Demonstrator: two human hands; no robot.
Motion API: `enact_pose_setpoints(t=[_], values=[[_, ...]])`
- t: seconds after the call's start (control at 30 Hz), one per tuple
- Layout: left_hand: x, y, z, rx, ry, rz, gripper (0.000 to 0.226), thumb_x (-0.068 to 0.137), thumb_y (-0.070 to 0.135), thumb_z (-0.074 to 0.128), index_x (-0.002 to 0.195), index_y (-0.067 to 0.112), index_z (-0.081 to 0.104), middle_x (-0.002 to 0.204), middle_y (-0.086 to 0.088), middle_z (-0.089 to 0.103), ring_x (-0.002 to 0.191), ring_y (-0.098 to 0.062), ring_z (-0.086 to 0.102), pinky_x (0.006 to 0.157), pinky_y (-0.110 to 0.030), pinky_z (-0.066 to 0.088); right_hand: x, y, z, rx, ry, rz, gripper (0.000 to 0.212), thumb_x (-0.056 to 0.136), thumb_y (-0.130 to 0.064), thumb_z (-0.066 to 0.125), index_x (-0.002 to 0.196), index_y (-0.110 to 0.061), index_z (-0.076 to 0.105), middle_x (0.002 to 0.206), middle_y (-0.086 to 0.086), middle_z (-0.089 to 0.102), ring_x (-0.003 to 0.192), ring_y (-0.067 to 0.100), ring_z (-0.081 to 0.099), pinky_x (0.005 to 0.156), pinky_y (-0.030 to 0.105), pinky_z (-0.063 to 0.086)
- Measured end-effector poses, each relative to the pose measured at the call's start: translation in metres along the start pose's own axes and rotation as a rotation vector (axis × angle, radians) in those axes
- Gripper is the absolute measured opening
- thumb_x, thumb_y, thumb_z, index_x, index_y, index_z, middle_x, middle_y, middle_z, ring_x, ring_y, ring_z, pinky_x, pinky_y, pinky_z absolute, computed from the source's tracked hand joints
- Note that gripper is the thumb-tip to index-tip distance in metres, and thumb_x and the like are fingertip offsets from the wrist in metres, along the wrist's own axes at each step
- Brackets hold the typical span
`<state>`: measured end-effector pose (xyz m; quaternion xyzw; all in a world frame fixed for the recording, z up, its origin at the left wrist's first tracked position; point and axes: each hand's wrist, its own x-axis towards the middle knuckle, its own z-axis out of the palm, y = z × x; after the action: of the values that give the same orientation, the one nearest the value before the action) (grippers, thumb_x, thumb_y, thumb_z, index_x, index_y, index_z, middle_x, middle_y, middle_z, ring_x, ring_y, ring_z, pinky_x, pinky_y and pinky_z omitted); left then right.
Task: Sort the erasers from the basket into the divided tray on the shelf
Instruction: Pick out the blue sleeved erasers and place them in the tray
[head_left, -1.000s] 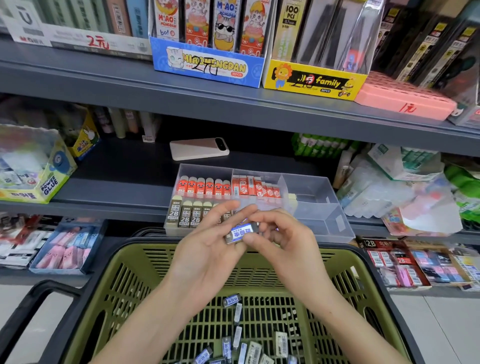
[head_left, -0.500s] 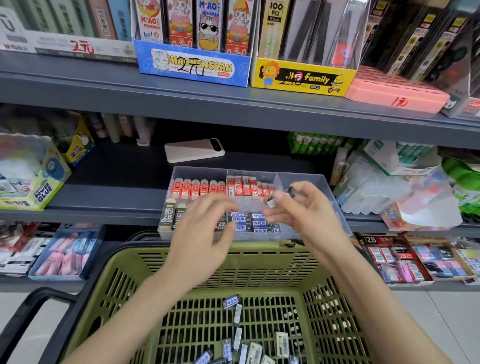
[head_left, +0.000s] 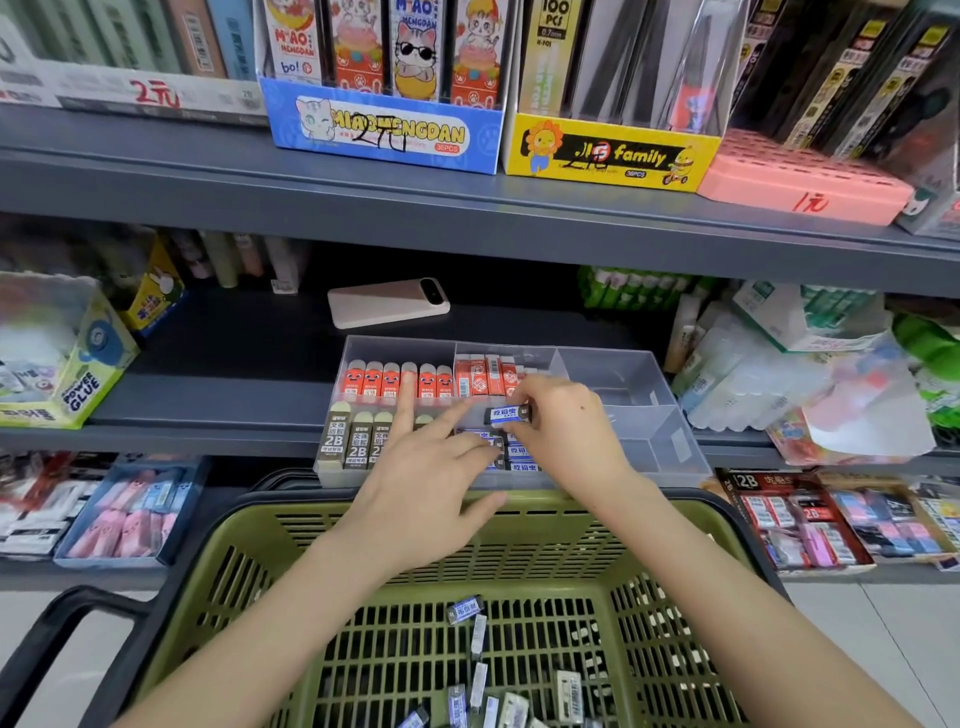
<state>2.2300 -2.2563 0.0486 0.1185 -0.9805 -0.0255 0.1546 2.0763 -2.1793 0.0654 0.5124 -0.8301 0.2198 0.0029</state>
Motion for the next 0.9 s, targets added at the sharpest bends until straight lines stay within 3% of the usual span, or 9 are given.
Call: enact_pose_setpoints(t=[0.13, 0.3, 0.47, 0.57, 0.8, 0.9], values=[[-0.001, -0.003, -0.001, -0.02, -0.003, 0.009, 0.048, 0.085, 0.054, 0.043, 0.107, 0.022, 0.072, 0.101, 0.013, 0.072, 0.126, -0.023, 0.053, 0.111, -0.063, -0.003, -0.001, -0.002, 0.004, -0.079, -0.034, 0.004, 0.014, 0.082, -0.028, 0.068, 0.088, -0.016, 0.067, 0.075, 0.0, 0.065, 0.07, 0.019, 0.055, 0.064, 0.027, 0.038], [-0.001, -0.003, -0.001, -0.023, -0.039, 0.005, 0.045, 0.084, 0.053, 0.047, 0.108, 0.023, 0.071, 0.102, 0.014, 0.072, 0.127, -0.023, 0.051, 0.111, -0.063, -0.005, 0.004, -0.007, 0.007, -0.138, -0.081, 0.031, 0.013, 0.082, -0.034, 0.066, 0.087, -0.022, 0.07, 0.076, -0.002, 0.068, 0.075, 0.019, 0.061, 0.065, 0.026, 0.043], [-0.001, -0.004, -0.001, -0.034, -0.065, 0.0, 0.042, 0.084, 0.053, 0.054, 0.11, 0.024, 0.069, 0.106, 0.013, 0.071, 0.13, -0.022, 0.048, 0.111, -0.064, -0.005, 0.009, -0.009, 0.006, -0.019, -0.169, 0.035, 0.013, 0.083, -0.017, 0.062, 0.086, -0.019, 0.074, 0.084, -0.004, 0.071, 0.079, 0.013, 0.061, 0.063, 0.021, 0.034], [-0.001, -0.004, -0.001, -0.04, -0.069, -0.005, 0.043, 0.082, 0.053, 0.054, 0.109, 0.024, 0.07, 0.106, 0.013, 0.071, 0.131, -0.023, 0.047, 0.112, -0.062, -0.006, 0.011, -0.01, 0.006, 0.052, -0.178, 0.055, 0.016, 0.081, -0.009, 0.062, 0.085, -0.016, 0.075, 0.083, -0.003, 0.071, 0.072, 0.009, 0.055, 0.065, 0.02, 0.037], [-0.002, -0.005, -0.001, -0.05, -0.061, -0.001, 0.04, 0.08, 0.05, 0.062, 0.109, 0.023, 0.07, 0.107, 0.013, 0.07, 0.13, -0.024, 0.047, 0.112, -0.062, -0.005, 0.008, -0.01, 0.006, 0.117, -0.165, 0.059, 0.018, 0.08, -0.002, 0.059, 0.08, -0.01, 0.075, 0.077, 0.0, 0.07, 0.068, 0.008, 0.053, 0.066, 0.023, 0.043], [-0.002, -0.005, 0.0, -0.043, -0.038, 0.012, 0.038, 0.078, 0.049, 0.065, 0.103, 0.022, 0.071, 0.101, 0.013, 0.071, 0.125, -0.025, 0.052, 0.112, -0.063, -0.001, 0.006, -0.007, 0.003, 0.133, -0.16, 0.057, 0.016, 0.081, -0.003, 0.061, 0.084, -0.01, 0.075, 0.079, -0.002, 0.07, 0.069, 0.006, 0.051, 0.065, 0.015, 0.037]])
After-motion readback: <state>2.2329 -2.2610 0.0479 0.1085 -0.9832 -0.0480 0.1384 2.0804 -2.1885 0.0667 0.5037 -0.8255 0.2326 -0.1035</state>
